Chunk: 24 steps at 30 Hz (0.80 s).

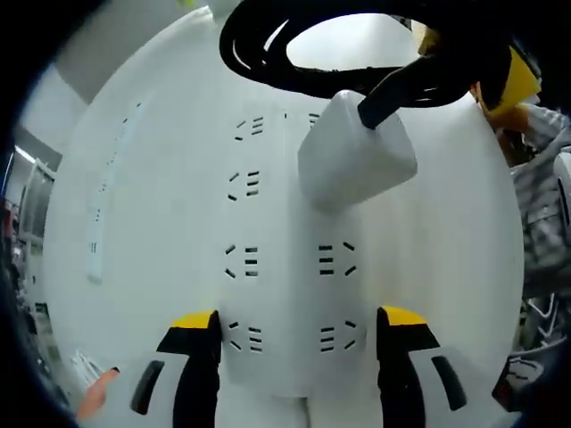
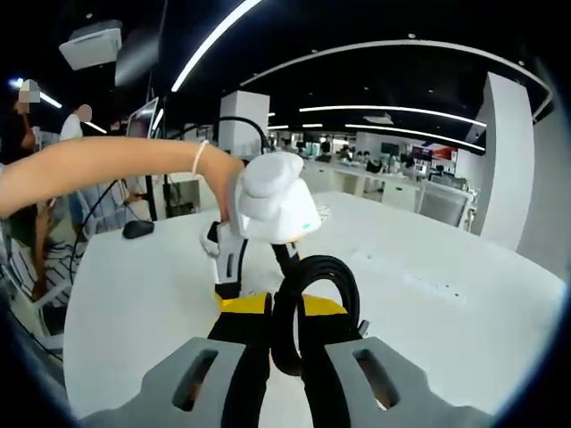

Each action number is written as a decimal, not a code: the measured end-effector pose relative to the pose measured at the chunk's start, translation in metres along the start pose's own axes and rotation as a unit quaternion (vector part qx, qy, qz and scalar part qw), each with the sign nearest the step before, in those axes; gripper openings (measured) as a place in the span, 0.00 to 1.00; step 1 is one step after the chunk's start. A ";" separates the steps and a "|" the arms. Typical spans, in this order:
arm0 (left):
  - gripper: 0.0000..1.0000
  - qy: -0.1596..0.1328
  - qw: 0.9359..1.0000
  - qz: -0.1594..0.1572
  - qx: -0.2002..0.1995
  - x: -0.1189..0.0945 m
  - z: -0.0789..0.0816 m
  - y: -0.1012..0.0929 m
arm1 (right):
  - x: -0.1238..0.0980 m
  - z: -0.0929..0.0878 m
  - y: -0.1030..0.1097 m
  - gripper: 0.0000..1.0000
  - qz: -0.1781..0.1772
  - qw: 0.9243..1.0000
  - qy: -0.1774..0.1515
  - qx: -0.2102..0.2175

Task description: Straighten the power strip on the desk, plug the charger into it

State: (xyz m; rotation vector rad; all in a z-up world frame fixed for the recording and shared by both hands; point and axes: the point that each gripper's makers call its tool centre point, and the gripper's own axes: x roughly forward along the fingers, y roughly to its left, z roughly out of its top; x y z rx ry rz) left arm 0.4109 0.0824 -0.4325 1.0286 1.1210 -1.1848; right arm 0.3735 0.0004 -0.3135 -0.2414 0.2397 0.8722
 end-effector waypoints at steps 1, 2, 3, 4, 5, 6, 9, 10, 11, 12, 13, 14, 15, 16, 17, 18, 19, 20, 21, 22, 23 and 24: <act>0.72 0.002 1.000 0.000 0.000 0.000 0.000 0.000 | 0.000 0.000 0.000 0.09 0.000 1.000 0.000 0.000; 0.72 0.003 1.000 -0.001 -0.001 0.000 -0.001 0.000 | 0.000 0.000 0.000 0.09 0.000 1.000 -0.001 0.000; 0.72 0.004 1.000 -0.001 -0.001 0.000 -0.001 0.000 | 0.000 0.000 0.000 0.09 0.000 1.000 -0.001 0.000; 0.72 0.006 1.000 -0.001 0.000 0.000 -0.001 0.001 | 0.000 0.000 0.000 0.09 0.000 1.000 -0.001 0.000; 0.72 0.007 1.000 -0.001 0.000 0.000 -0.001 0.002 | 0.000 0.000 0.000 0.09 0.000 1.000 -0.002 -0.001; 0.72 0.008 1.000 -0.001 0.000 0.000 -0.001 0.002 | 0.000 -0.001 0.001 0.09 0.000 1.000 -0.002 -0.001; 0.68 0.016 1.000 -0.006 -0.001 0.000 0.000 0.000 | -0.001 -0.001 0.002 0.11 0.003 1.000 -0.002 -0.003; 0.66 0.020 1.000 -0.008 -0.001 -0.001 -0.002 0.001 | -0.002 -0.002 0.002 0.11 0.003 1.000 -0.002 -0.005; 0.66 0.021 1.000 -0.009 -0.002 -0.001 -0.003 0.001 | -0.003 -0.001 0.003 0.12 0.002 1.000 -0.003 -0.009; 0.66 0.022 1.000 -0.010 -0.002 0.000 -0.003 0.000 | -0.004 -0.002 0.002 0.13 -0.002 1.000 -0.001 -0.017; 0.66 0.024 1.000 -0.010 -0.002 0.000 -0.003 0.000 | -0.004 -0.003 0.002 0.13 -0.005 1.000 0.002 -0.023; 0.66 0.025 1.000 -0.011 -0.002 0.000 -0.003 0.001 | -0.005 -0.003 0.002 0.14 -0.006 1.000 0.001 -0.028; 0.66 0.026 1.000 -0.011 -0.002 -0.001 -0.003 0.003 | -0.005 -0.004 0.002 0.14 -0.006 1.000 0.000 -0.030; 0.66 0.026 1.000 -0.011 -0.002 -0.001 -0.003 0.005 | -0.005 -0.003 0.002 0.15 -0.005 0.999 0.000 -0.032; 0.66 0.026 1.000 -0.012 -0.001 -0.001 -0.001 0.008 | -0.005 -0.004 0.002 0.16 -0.002 0.999 0.001 -0.034; 0.66 0.026 1.000 -0.011 -0.001 -0.001 -0.001 0.006 | -0.006 -0.004 0.002 0.17 -0.001 0.999 0.001 -0.035; 0.66 0.026 1.000 -0.011 -0.001 -0.001 -0.001 0.005 | -0.006 -0.004 0.003 0.17 0.001 0.999 0.001 -0.038; 0.66 0.026 1.000 -0.011 -0.001 -0.001 0.000 0.006 | -0.006 -0.004 0.004 0.18 0.004 0.999 0.003 -0.048; 0.66 0.026 1.000 -0.011 -0.001 -0.002 0.001 0.007 | -0.007 -0.005 0.004 0.19 0.006 0.998 0.005 -0.057; 0.66 0.027 1.000 -0.011 -0.001 -0.001 0.001 0.006 | -0.008 -0.004 0.004 0.20 0.001 0.998 0.004 -0.064; 0.66 0.028 1.000 -0.011 -0.001 -0.001 0.001 0.004 | -0.010 -0.002 0.003 0.22 -0.006 0.997 -0.001 -0.080; 0.66 0.029 1.000 -0.011 0.000 -0.001 0.001 0.002 | -0.012 -0.001 0.003 0.24 -0.012 0.996 -0.001 -0.089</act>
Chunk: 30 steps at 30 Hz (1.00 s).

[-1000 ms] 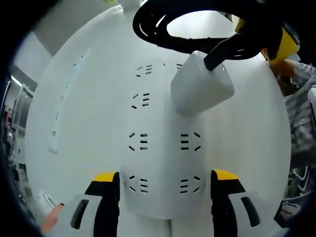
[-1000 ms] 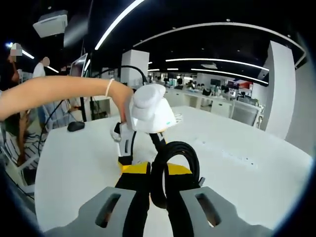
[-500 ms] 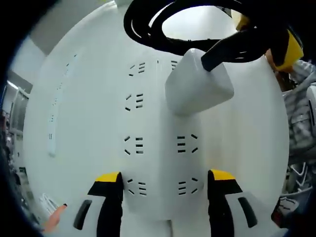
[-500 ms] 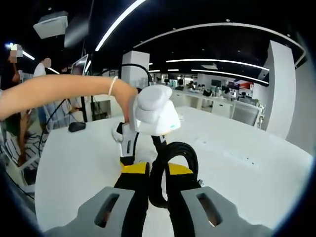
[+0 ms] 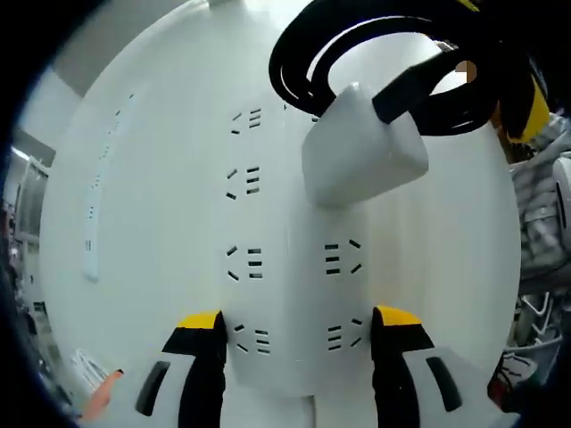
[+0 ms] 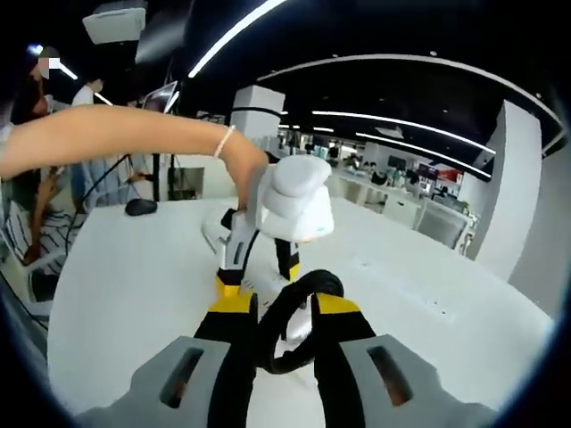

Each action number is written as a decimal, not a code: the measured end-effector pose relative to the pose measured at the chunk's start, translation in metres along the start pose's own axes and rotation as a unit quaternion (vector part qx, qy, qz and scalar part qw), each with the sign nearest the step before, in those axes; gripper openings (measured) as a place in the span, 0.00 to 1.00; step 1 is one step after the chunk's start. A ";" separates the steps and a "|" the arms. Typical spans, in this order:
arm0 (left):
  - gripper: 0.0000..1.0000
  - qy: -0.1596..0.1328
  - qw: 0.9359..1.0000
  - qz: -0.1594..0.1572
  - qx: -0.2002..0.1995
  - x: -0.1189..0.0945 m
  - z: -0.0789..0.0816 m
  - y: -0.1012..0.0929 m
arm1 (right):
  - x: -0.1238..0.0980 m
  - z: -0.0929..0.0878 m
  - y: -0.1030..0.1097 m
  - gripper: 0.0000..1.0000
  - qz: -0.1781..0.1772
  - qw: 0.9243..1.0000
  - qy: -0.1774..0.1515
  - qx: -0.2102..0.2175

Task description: Straighten the power strip on the desk, plug the charger into it

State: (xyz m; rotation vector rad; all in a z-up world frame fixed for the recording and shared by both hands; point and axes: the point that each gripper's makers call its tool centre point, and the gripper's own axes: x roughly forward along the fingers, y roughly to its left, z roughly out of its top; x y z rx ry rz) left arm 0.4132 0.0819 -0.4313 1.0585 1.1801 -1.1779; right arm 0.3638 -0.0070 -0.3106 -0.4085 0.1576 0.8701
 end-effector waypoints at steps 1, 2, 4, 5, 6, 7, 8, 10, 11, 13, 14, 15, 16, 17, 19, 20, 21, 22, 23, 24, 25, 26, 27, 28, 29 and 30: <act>0.66 0.002 1.000 0.000 0.000 0.000 0.000 -0.001 | -0.001 0.000 0.000 0.26 -0.001 1.000 0.000 -0.003; 0.66 0.004 1.000 0.000 0.000 0.000 0.000 -0.003 | -0.003 0.001 0.001 0.29 0.000 1.000 0.002 -0.011; 0.66 0.008 1.000 0.001 0.000 0.001 0.001 -0.005 | -0.007 -0.001 0.001 0.40 0.001 1.000 0.005 -0.025; 0.66 0.010 1.000 0.001 0.000 0.001 0.000 -0.006 | -0.008 -0.001 -0.001 0.51 0.000 0.999 0.007 -0.036; 0.66 0.011 1.000 0.001 0.001 0.001 0.000 -0.007 | -0.010 -0.003 -0.002 0.61 -0.003 0.999 0.012 -0.053; 0.66 0.011 1.000 0.001 0.001 0.001 0.000 -0.007 | -0.011 -0.005 -0.003 0.73 -0.006 0.997 0.016 -0.070; 0.66 0.011 1.000 0.001 0.001 0.001 0.000 -0.008 | -0.012 -0.007 -0.004 0.91 -0.012 0.996 0.023 -0.086; 0.66 0.012 1.000 0.001 0.002 0.001 0.000 -0.009 | -0.016 -0.015 -0.006 0.96 -0.019 0.989 0.050 -0.135; 0.66 0.012 1.000 0.001 0.002 0.001 0.000 -0.010 | -0.016 -0.018 -0.011 0.99 -0.023 0.985 0.062 -0.158; 0.66 0.012 1.000 0.001 0.002 0.001 0.000 -0.011 | -0.017 -0.025 -0.012 1.00 -0.026 0.979 0.083 -0.184; 0.66 0.012 1.000 0.001 0.002 0.001 0.000 -0.011 | -0.016 -0.027 -0.010 1.00 -0.022 0.978 0.084 -0.188; 0.66 0.012 1.000 0.001 0.002 0.001 0.000 -0.012 | -0.018 -0.026 -0.009 1.00 -0.022 0.979 0.079 -0.186; 0.66 0.012 1.000 0.001 0.002 0.001 0.000 -0.012 | -0.018 -0.025 -0.009 1.00 -0.018 0.980 0.074 -0.184; 0.66 0.012 1.000 0.001 0.002 0.001 0.000 -0.012 | -0.017 -0.023 -0.005 1.00 0.001 0.983 0.062 -0.174; 0.66 0.013 1.000 0.001 0.001 0.001 -0.001 -0.012 | -0.018 -0.018 0.002 0.99 0.035 0.986 0.035 -0.160; 0.66 0.012 1.000 0.001 0.001 0.001 -0.001 -0.012 | -0.019 -0.014 0.002 0.98 0.047 0.986 0.023 -0.158; 0.66 0.012 1.000 0.001 0.001 0.001 -0.001 -0.012 | -0.020 -0.010 0.000 0.96 0.058 0.985 0.011 -0.162; 0.66 0.011 1.000 0.001 0.001 0.001 -0.001 -0.012 | -0.022 -0.006 -0.004 0.94 0.066 0.984 0.002 -0.167; 0.66 0.010 1.000 0.001 0.001 0.001 -0.001 -0.011 | -0.025 -0.004 -0.010 0.93 0.069 0.983 -0.001 -0.169; 0.66 0.010 1.000 0.001 0.001 0.001 -0.001 -0.011 | -0.027 0.001 -0.019 0.93 0.074 0.983 -0.009 -0.169; 0.66 0.009 1.000 0.001 0.001 0.002 -0.001 -0.011 | -0.028 0.004 -0.024 0.92 0.084 0.983 -0.017 -0.165; 0.66 0.008 1.000 0.001 0.001 0.002 -0.001 -0.010 | -0.029 0.005 -0.028 0.92 0.092 0.983 -0.019 -0.161; 0.66 0.008 1.000 0.001 0.001 0.002 -0.001 -0.010 | -0.029 0.005 -0.036 0.91 0.104 0.983 -0.015 -0.150; 0.66 0.010 1.000 0.001 0.001 0.002 -0.001 -0.010 | -0.029 0.005 -0.039 0.91 0.105 0.983 -0.015 -0.148; 0.66 0.013 1.000 0.001 0.002 0.002 -0.001 -0.009 | -0.027 0.007 -0.048 0.91 0.108 0.983 -0.014 -0.145; 0.66 0.016 1.000 0.000 0.002 0.002 -0.002 -0.007 | -0.026 0.007 -0.053 0.90 0.114 0.983 -0.012 -0.145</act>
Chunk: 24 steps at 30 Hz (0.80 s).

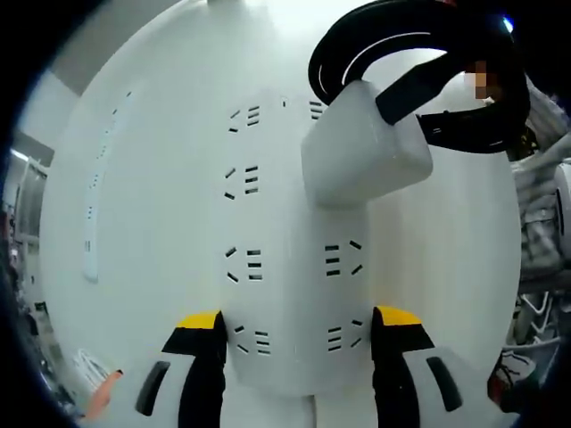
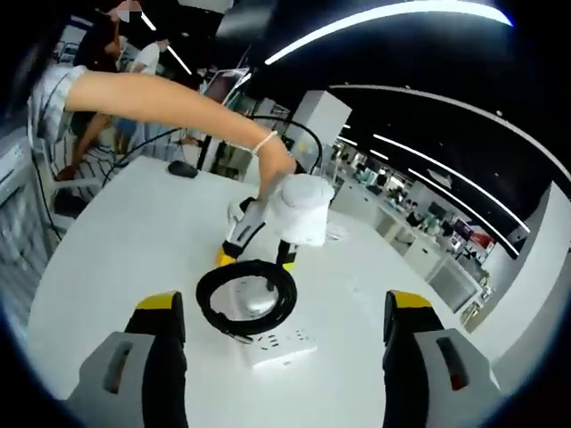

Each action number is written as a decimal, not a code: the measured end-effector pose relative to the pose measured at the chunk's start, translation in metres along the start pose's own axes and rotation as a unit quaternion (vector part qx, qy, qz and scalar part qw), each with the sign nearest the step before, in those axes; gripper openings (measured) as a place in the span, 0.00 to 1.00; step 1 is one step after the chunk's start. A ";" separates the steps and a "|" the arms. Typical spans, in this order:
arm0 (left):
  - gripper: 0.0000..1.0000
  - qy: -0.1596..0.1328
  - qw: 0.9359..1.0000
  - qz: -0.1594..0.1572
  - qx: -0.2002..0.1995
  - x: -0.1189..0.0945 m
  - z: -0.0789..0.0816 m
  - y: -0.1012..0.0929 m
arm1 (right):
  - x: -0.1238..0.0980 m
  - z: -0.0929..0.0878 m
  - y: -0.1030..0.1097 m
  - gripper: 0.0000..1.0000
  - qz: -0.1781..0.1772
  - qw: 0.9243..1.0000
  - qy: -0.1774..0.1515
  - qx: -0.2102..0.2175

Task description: Straighten the power strip on the desk, plug the charger into it

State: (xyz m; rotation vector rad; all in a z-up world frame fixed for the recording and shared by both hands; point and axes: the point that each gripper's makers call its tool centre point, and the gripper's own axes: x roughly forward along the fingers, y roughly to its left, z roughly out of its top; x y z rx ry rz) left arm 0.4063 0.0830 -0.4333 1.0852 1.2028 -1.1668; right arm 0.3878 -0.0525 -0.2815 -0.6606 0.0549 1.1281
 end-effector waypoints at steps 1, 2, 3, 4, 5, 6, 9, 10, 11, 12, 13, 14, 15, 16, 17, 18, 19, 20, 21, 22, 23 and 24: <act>0.66 0.003 1.000 0.000 0.000 0.000 0.000 0.001 | 0.001 -0.002 -0.003 0.89 0.008 1.000 0.002 -0.002; 0.66 0.005 1.000 0.000 0.000 0.000 0.000 0.001 | 0.002 -0.003 -0.007 0.88 0.012 1.000 0.004 -0.002; 0.66 0.007 1.000 0.000 0.000 0.000 0.000 0.001 | 0.004 -0.003 -0.008 0.87 0.015 1.000 0.005 -0.003; 0.66 0.008 1.000 0.000 0.001 0.000 -0.001 0.001 | 0.006 -0.005 -0.011 0.86 0.022 1.000 0.007 -0.005; 0.66 0.009 1.000 0.000 0.001 0.000 -0.001 0.001 | 0.008 -0.005 -0.012 0.85 0.026 1.000 0.006 -0.006; 0.66 0.008 1.000 0.000 0.001 0.000 -0.001 0.001 | 0.011 -0.006 -0.013 0.83 0.029 1.000 0.001 -0.004; 0.66 0.004 1.000 0.000 0.000 0.000 -0.001 0.001 | 0.018 -0.012 -0.011 0.77 0.036 0.999 0.011 -0.004; 0.66 0.003 1.000 0.000 0.000 0.001 0.000 0.001 | 0.019 -0.013 -0.011 0.77 0.037 0.999 0.011 -0.004; 0.66 0.002 1.000 0.000 0.000 0.001 0.000 0.000 | 0.021 -0.015 -0.010 0.77 0.040 0.999 0.009 -0.002; 0.66 0.002 1.000 0.000 0.000 0.001 0.000 0.000 | 0.023 -0.015 -0.008 0.77 0.045 0.999 0.006 0.004; 0.66 0.001 1.000 0.000 0.000 0.001 0.000 0.000 | 0.025 -0.016 -0.007 0.74 0.049 0.999 0.002 0.009; 0.66 0.002 1.000 0.000 0.001 0.001 0.000 0.000 | 0.027 -0.017 -0.006 0.71 0.052 0.999 -0.001 0.010; 0.66 0.002 1.000 0.000 0.001 0.001 0.000 0.000 | 0.028 -0.017 -0.005 0.68 0.057 0.998 -0.005 0.011; 0.66 0.003 1.000 0.000 0.001 0.001 0.000 0.000 | 0.030 -0.017 -0.004 0.64 0.065 0.998 -0.011 0.016; 0.66 0.003 1.000 0.000 0.001 0.001 0.000 0.000 | 0.031 -0.017 -0.001 0.63 0.076 0.997 -0.014 0.024; 0.66 0.003 1.000 0.000 0.001 0.001 0.000 0.000 | 0.032 -0.016 0.002 0.62 0.085 0.996 -0.018 0.030; 0.66 0.002 1.000 0.000 0.001 0.001 0.001 0.000 | 0.033 -0.015 0.003 0.62 0.089 0.995 -0.022 0.034; 0.66 0.002 1.000 0.000 0.001 0.001 0.001 -0.001 | 0.034 -0.015 0.003 0.62 0.091 0.995 -0.024 0.038; 0.66 0.000 1.000 0.000 0.001 0.001 0.001 -0.001 | 0.035 -0.016 0.003 0.60 0.092 0.995 -0.023 0.038; 0.66 0.000 1.000 0.000 0.001 0.001 0.001 -0.001 | 0.037 -0.017 0.005 0.59 0.097 0.994 -0.021 0.038; 0.66 0.000 1.000 0.000 0.001 0.001 0.001 -0.001 | 0.037 -0.018 0.006 0.58 0.100 0.994 -0.018 0.037; 0.66 0.000 1.000 0.000 0.001 0.001 0.001 -0.001 | 0.038 -0.019 0.007 0.56 0.102 0.994 -0.015 0.036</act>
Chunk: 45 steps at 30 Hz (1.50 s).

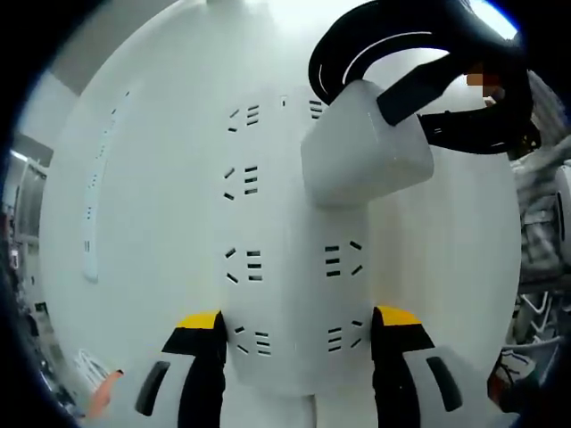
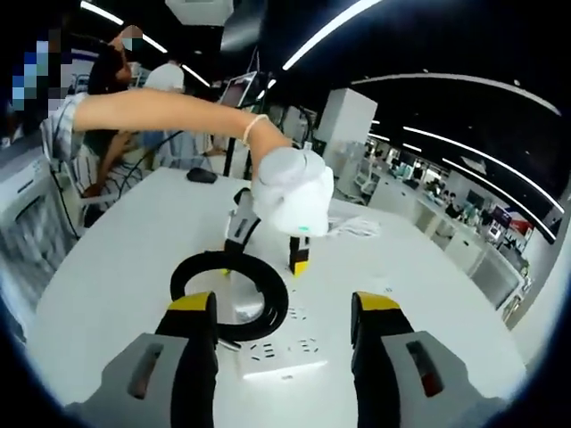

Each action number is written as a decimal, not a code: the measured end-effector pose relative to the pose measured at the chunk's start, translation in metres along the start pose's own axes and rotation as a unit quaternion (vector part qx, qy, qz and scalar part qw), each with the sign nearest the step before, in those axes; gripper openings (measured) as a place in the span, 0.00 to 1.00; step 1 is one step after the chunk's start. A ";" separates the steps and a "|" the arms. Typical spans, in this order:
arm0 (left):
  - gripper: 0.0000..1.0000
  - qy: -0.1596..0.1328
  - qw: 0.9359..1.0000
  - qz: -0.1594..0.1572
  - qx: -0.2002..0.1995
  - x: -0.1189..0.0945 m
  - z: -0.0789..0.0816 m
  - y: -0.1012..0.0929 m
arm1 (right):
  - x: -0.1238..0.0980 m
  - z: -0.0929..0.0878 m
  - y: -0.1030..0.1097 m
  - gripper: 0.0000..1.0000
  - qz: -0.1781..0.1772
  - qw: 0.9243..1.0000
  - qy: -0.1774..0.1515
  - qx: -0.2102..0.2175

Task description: Straighten the power strip on the desk, plug the charger into it

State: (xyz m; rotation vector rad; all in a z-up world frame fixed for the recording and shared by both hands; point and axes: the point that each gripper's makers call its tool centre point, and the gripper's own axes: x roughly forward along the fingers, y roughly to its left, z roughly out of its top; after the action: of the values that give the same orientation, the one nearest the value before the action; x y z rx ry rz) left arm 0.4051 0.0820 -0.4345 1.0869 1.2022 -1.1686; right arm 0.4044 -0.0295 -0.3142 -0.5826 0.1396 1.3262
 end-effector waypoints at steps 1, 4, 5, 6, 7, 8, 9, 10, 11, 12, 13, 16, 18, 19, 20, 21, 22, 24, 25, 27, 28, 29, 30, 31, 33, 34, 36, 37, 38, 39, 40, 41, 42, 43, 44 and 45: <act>0.66 0.000 1.000 0.000 0.000 0.000 0.000 0.000 | 0.001 -0.001 0.003 0.55 0.005 1.000 0.001 -0.001; 0.66 0.001 1.000 0.000 0.000 0.000 0.000 -0.001 | 0.006 -0.002 0.008 0.55 0.019 1.000 0.002 0.001; 0.66 0.001 1.000 0.000 0.000 0.000 0.000 -0.001 | 0.007 -0.002 0.010 0.55 0.023 1.000 0.003 -0.001; 0.66 0.001 1.000 0.000 0.000 0.000 0.000 -0.001 | 0.009 -0.002 0.011 0.54 0.025 1.000 0.004 -0.002; 0.66 0.000 1.000 0.000 0.000 0.000 0.000 -0.001 | 0.011 -0.003 0.011 0.54 0.026 1.000 0.006 -0.003; 0.66 0.000 1.000 0.000 0.000 0.000 0.000 -0.001 | 0.012 -0.003 0.012 0.54 0.029 1.000 0.008 -0.006; 0.66 0.001 1.000 0.000 0.000 0.000 0.000 -0.001 | 0.014 -0.003 0.013 0.54 0.033 0.999 0.008 -0.006; 0.66 0.001 1.000 0.000 0.000 0.000 0.000 0.000 | 0.017 -0.002 0.015 0.54 0.039 0.999 0.007 -0.003; 0.66 0.002 1.000 0.000 0.000 0.000 0.000 0.000 | 0.019 -0.001 0.016 0.54 0.043 0.999 0.005 -0.001; 0.66 0.002 1.000 0.000 0.000 0.000 0.000 0.000 | 0.021 0.000 0.017 0.54 0.045 0.999 0.004 -0.001; 0.66 0.003 1.000 0.000 0.000 0.000 0.000 0.000 | 0.024 0.000 0.018 0.53 0.049 0.999 0.004 -0.002; 0.66 0.001 1.000 0.000 0.000 -0.001 0.000 0.000 | 0.031 0.000 0.024 0.50 0.062 0.998 0.006 -0.004; 0.66 0.000 1.000 0.000 0.000 -0.001 0.000 0.001 | 0.035 -0.002 0.026 0.50 0.068 0.998 0.008 -0.001; 0.66 0.000 1.000 0.000 0.000 -0.001 0.000 0.001 | 0.037 -0.002 0.027 0.49 0.071 0.997 0.007 0.001; 0.66 -0.001 1.000 0.000 0.000 -0.001 0.000 0.001 | 0.038 -0.002 0.028 0.48 0.072 0.997 0.006 0.002; 0.66 -0.001 1.000 0.000 0.000 -0.001 0.000 0.001 | 0.040 -0.001 0.028 0.47 0.076 0.997 0.005 0.004; 0.66 -0.001 1.000 0.000 0.000 -0.001 0.000 0.001 | 0.041 -0.001 0.029 0.45 0.078 0.997 0.006 0.006; 0.66 0.000 1.000 0.000 0.000 -0.001 0.000 0.002 | 0.043 -0.001 0.029 0.43 0.081 0.997 0.008 0.006; 0.66 0.001 1.000 0.000 0.000 -0.001 0.000 0.002 | 0.044 -0.001 0.029 0.43 0.082 0.997 0.010 0.004; 0.66 0.000 1.000 0.000 0.000 -0.001 0.000 0.002 | 0.047 -0.002 0.029 0.43 0.083 0.996 0.014 0.002; 0.66 0.000 1.000 0.000 0.000 -0.001 0.000 0.002 | 0.047 -0.002 0.028 0.43 0.083 0.996 0.016 0.002; 0.66 0.001 1.000 0.000 0.000 -0.001 0.000 0.003 | 0.048 -0.002 0.029 0.43 0.083 0.996 0.017 0.001; 0.66 0.001 1.000 0.000 0.000 -0.001 0.000 0.003 | 0.048 -0.002 0.028 0.43 0.084 0.996 0.019 0.001; 0.66 0.001 1.000 0.000 0.000 -0.001 0.000 0.003 | 0.049 -0.002 0.028 0.42 0.083 0.996 0.022 0.002; 0.66 0.001 1.000 0.000 0.000 -0.001 0.000 0.003 | 0.050 -0.004 0.027 0.40 0.079 0.996 0.032 -0.002; 0.66 0.002 1.000 0.000 0.001 -0.001 0.000 0.003 | 0.051 -0.005 0.027 0.39 0.078 0.996 0.038 -0.005; 0.66 0.003 1.000 0.000 0.001 -0.001 0.000 0.003 | 0.052 -0.006 0.027 0.38 0.079 0.996 0.047 -0.006; 0.66 0.003 1.000 0.000 0.001 -0.001 0.000 0.003 | 0.052 -0.007 0.027 0.37 0.080 0.996 0.050 -0.005; 0.66 0.003 1.000 0.000 0.001 -0.001 0.000 0.003 | 0.052 -0.007 0.027 0.36 0.079 0.996 0.052 -0.004; 0.66 0.003 1.000 0.000 0.000 -0.001 -0.001 0.003 | 0.052 -0.008 0.026 0.34 0.078 0.995 0.054 -0.005; 0.66 0.002 1.000 0.000 0.000 -0.001 -0.001 0.003 | 0.052 -0.008 0.024 0.33 0.075 0.995 0.058 -0.005; 0.66 0.002 1.000 0.000 0.000 -0.001 -0.001 0.003 | 0.052 -0.008 0.023 0.32 0.073 0.996 0.059 -0.001; 0.66 0.002 1.000 0.000 0.000 -0.001 -0.001 0.002 | 0.052 -0.007 0.022 0.32 0.072 0.996 0.058 0.007; 0.66 0.002 1.000 0.000 0.000 -0.001 -0.001 0.002 | 0.052 -0.007 0.022 0.32 0.073 0.996 0.057 0.011; 0.66 0.002 1.000 0.000 0.000 -0.001 -0.001 0.002 | 0.052 -0.008 0.023 0.30 0.074 0.996 0.058 0.012; 0.66 0.002 1.000 0.000 0.000 -0.001 -0.001 0.002 | 0.052 -0.008 0.024 0.30 0.075 0.995 0.059 0.012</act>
State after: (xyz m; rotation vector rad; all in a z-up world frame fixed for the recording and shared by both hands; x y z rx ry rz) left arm 0.4074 0.0830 -0.4336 1.0901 1.2054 -1.1666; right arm 0.3973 0.0149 -0.3506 -0.6402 0.3017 1.4327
